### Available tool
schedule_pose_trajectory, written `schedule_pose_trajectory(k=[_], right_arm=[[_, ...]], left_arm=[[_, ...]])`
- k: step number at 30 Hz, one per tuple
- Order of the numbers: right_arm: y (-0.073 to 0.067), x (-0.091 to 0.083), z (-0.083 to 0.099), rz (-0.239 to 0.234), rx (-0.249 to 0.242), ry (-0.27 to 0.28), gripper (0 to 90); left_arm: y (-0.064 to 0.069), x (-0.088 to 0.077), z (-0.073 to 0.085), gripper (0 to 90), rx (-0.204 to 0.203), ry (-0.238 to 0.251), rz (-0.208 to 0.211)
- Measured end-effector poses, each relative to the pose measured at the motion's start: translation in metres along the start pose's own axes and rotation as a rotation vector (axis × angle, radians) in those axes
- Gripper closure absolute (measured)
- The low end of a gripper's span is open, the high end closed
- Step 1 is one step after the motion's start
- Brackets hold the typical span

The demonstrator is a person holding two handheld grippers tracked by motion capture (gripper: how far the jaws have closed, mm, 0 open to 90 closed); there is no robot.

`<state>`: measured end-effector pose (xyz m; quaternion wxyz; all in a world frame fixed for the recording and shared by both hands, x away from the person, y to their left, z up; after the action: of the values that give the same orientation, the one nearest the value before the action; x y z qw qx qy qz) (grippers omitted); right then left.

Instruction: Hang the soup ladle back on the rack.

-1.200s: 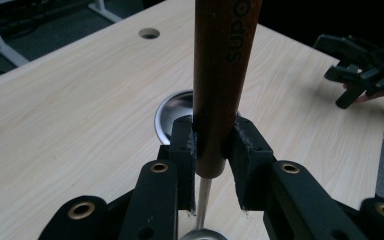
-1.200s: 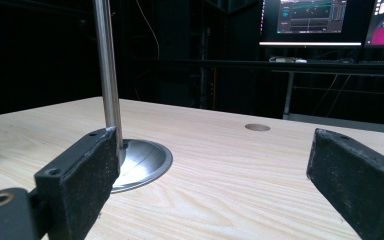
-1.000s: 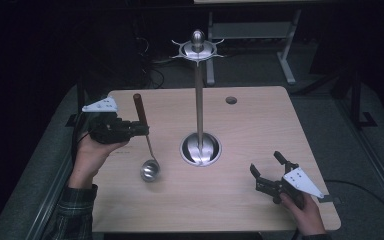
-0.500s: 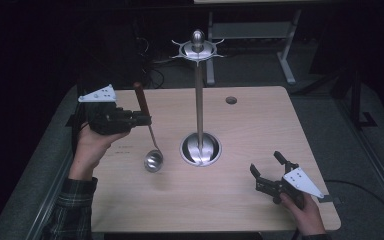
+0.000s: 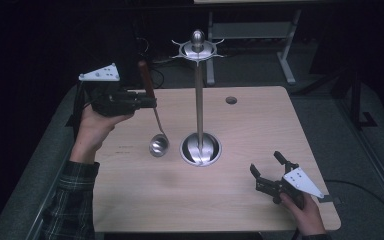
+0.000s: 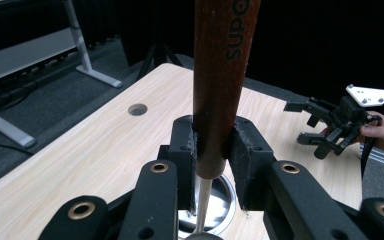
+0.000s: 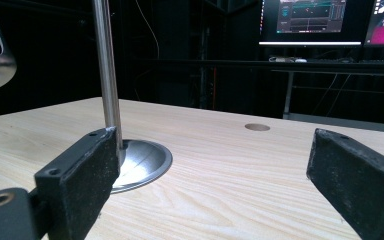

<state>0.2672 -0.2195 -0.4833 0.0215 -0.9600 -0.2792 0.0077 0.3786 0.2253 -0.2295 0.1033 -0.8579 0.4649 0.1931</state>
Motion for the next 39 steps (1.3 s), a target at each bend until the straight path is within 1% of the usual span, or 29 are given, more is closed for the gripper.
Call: schedule_pose_trajectory(k=[7,14,24,30,39], right_arm=[[0.0,0.0,0.0,-0.001,0.0,0.0,6.3],[0.0,0.0,0.0,-0.001,-0.001,0.0,6.3],[0.0,0.0,0.0,-0.003,-0.002,0.001,6.3],[0.0,0.0,0.0,-0.003,-0.005,0.002,6.3],[0.0,0.0,0.0,-0.003,-0.003,0.001,6.3]], left_arm=[[-0.001,0.003,-0.017,73.5,0.029,-0.006,0.014],[0.002,0.01,-0.029,73.5,0.045,-0.006,0.031],[0.005,0.024,-0.037,73.5,0.067,-0.027,0.054],[0.006,0.029,-0.041,73.5,0.068,-0.031,0.058],[0.003,0.034,-0.042,73.5,0.069,-0.04,0.061]])
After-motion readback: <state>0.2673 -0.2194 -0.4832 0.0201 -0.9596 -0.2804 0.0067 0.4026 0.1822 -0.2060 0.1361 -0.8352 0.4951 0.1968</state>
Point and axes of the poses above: each handheld gripper's, and its own axes: x roughly forward along the jaws, z roughly out of its underside, y roughly to its right, the point moved 1 cm from there along x, roughly forward along the jaws, and after that the axes turned 6 degrees about -z, right-handed, at the moved point
